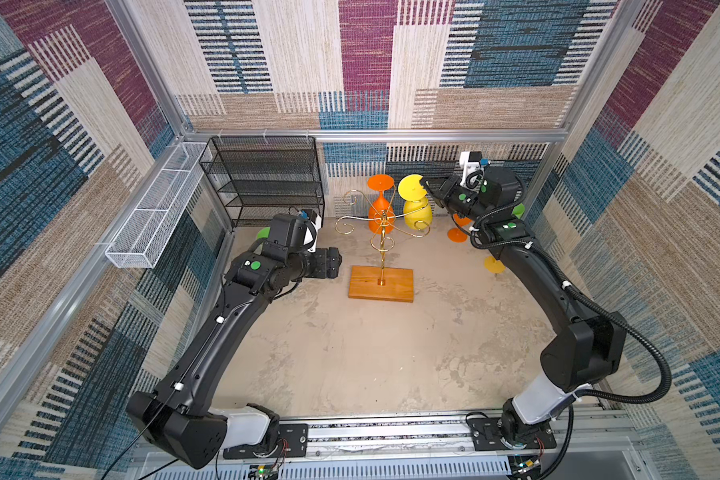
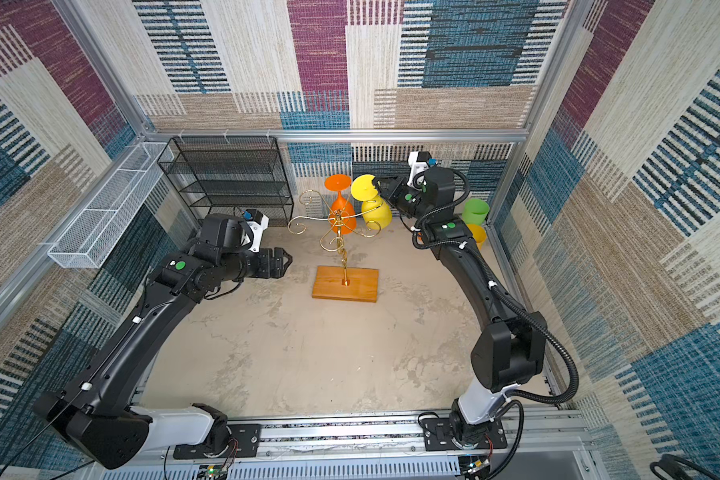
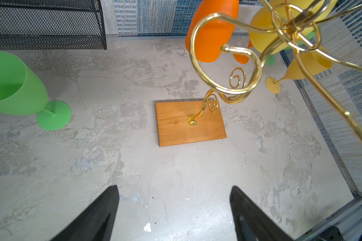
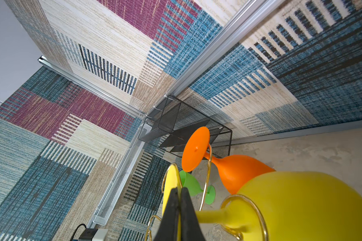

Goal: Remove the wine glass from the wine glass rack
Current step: 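Reach the right gripper to the hanging yellow glass foot and close on it, then move the left gripper to the gold rack stem while the right holds the glass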

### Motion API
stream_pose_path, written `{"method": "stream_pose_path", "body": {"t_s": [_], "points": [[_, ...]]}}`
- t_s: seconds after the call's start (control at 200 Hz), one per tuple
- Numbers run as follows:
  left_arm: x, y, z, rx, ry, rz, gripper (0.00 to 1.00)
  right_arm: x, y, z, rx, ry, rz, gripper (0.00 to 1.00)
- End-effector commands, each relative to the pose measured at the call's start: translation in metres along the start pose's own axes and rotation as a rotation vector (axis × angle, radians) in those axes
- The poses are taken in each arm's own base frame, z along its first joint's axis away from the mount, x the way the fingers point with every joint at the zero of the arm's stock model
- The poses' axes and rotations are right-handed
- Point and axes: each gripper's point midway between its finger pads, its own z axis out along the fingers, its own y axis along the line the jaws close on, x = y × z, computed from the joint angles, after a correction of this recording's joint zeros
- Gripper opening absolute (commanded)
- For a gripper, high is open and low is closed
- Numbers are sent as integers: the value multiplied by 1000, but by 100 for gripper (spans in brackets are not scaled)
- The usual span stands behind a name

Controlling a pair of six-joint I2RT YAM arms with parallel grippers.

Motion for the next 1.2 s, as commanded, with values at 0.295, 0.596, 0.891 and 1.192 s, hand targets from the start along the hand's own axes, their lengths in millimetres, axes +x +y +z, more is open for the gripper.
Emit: {"method": "stream_pose_path", "body": {"t_s": [0.295,0.596,0.891,1.192], "points": [[-7,-5,-2,24,-28,15,86,-4,22,-6,-62,-25,-38,0],[-20,-13,-7,45,-60,20,86,8,-1,-5,-13,-17,-34,0],[-52,-41,-16,121,-166,107,88,8,1,-1,-43,-8,29,0],[-65,-88,-9,259,-281,271,90,6,-2,-4,-58,-47,182,0]]}}
